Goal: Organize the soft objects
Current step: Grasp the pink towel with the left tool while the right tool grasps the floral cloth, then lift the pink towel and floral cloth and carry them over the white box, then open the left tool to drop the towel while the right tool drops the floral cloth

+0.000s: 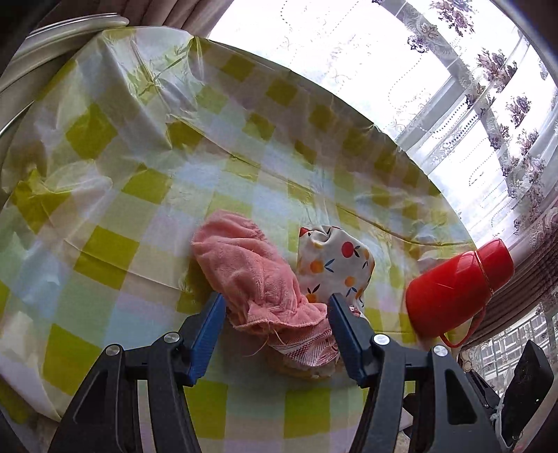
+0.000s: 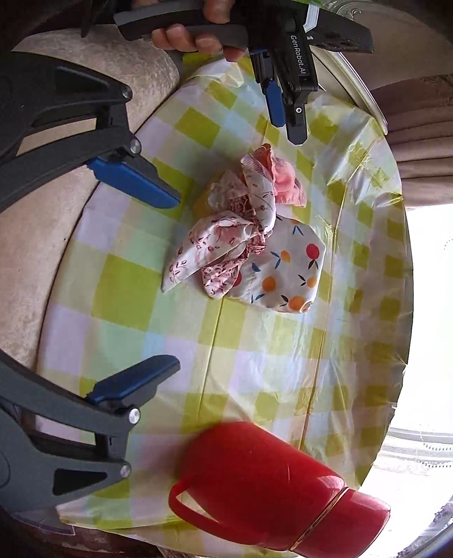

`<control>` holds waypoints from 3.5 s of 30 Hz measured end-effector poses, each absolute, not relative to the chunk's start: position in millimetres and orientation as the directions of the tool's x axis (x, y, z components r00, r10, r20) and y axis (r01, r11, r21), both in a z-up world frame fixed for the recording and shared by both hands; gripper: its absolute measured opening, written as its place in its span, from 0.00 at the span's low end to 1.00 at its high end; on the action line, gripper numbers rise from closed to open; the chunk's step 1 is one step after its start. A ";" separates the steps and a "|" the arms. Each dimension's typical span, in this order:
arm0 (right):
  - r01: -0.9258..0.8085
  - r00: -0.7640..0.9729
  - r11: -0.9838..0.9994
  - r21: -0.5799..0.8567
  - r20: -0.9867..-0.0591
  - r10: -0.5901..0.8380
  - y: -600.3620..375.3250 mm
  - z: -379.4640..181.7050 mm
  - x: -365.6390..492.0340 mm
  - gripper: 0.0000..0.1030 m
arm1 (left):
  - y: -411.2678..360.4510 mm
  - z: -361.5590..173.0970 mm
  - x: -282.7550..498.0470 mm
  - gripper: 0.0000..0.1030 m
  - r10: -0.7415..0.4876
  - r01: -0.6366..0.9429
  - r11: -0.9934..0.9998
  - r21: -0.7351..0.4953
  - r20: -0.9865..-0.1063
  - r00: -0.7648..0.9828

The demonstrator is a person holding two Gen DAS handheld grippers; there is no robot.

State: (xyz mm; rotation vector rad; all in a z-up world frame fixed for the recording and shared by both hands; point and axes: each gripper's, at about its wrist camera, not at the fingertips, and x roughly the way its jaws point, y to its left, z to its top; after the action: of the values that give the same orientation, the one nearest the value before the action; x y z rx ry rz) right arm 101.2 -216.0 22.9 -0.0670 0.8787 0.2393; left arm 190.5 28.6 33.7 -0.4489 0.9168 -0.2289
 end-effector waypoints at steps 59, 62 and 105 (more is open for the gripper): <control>-0.116 0.667 0.974 0.195 -0.711 0.222 -241.7 19.7 99.7 0.31 | 26.1 45.6 158.8 0.20 -0.377 0.009 0.865 -0.502 -0.638 0.671; -0.092 0.671 0.976 0.198 -0.712 0.208 -253.5 21.5 85.2 0.31 | 8.5 50.6 145.1 0.20 -0.406 0.051 0.864 -0.501 -0.633 0.659; 0.544 0.603 0.834 0.090 -0.733 -0.315 -550.8 38.2 -126.9 0.36 | -358.2 82.5 -21.1 0.53 -0.713 0.759 0.508 -0.407 -0.693 0.107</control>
State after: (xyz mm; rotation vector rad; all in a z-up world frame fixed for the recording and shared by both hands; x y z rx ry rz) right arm -126.9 -550.8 38.2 0.3205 0.7770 -0.5070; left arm -21.1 -358.2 82.5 0.0555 0.9834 -1.0847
